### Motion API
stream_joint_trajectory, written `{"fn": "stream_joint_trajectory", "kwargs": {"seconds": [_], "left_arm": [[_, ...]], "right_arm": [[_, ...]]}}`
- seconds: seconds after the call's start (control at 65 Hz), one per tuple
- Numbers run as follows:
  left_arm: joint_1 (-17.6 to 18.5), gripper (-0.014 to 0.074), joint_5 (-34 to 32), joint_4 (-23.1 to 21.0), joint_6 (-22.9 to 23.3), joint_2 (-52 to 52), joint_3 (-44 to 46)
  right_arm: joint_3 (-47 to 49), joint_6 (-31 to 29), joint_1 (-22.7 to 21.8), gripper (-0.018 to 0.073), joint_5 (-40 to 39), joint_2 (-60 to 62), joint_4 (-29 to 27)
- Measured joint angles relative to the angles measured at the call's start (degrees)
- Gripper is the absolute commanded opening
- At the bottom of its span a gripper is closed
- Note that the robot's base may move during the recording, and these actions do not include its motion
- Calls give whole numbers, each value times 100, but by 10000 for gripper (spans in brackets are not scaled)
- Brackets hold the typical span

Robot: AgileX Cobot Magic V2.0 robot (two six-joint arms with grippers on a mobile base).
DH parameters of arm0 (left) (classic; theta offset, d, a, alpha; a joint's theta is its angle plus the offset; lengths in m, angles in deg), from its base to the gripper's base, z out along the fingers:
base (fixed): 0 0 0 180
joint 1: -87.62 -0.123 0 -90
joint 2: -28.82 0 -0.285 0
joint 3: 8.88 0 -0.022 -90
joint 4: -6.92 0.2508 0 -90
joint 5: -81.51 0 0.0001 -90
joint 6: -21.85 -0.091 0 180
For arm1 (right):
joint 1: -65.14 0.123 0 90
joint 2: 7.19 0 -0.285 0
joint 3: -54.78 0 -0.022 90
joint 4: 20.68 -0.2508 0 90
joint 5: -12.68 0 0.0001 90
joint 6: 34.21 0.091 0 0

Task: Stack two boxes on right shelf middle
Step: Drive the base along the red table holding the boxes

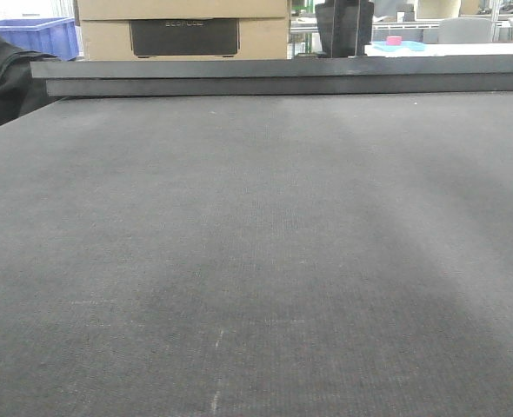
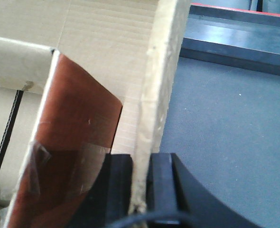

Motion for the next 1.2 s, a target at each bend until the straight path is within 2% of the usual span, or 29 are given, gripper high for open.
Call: {"fn": "stream_joint_trajectory", "kwargs": {"seconds": [1.199], "left_arm": [[0,-111,-11,12,0,0,0]], "right_arm": [[0,-13,0,-154,-36,-11,0]]}}
